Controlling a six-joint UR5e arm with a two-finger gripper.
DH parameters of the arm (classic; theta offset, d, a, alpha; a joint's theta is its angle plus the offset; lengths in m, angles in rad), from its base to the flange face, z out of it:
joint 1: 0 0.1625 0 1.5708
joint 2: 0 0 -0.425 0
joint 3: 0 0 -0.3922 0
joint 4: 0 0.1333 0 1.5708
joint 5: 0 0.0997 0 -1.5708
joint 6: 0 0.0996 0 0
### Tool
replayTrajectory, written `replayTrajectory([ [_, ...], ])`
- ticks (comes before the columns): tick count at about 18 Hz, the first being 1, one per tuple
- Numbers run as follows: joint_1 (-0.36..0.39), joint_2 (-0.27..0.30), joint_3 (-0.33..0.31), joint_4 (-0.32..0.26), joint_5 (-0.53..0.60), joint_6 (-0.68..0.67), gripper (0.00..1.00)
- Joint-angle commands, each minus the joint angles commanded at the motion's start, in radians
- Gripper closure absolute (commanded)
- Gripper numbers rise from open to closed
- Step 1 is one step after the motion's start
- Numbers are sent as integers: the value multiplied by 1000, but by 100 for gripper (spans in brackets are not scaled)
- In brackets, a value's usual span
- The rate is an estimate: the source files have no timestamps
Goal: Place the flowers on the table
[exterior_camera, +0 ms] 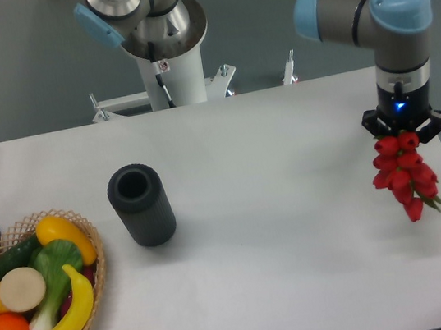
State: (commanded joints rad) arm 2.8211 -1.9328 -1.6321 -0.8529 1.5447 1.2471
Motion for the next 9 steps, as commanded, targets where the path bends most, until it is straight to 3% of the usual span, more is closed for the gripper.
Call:
replayTrajectory([
  [7, -55, -31, -12, 3, 14, -67, 82],
  [9, -75, -51, -15, 6, 18, -92, 77],
])
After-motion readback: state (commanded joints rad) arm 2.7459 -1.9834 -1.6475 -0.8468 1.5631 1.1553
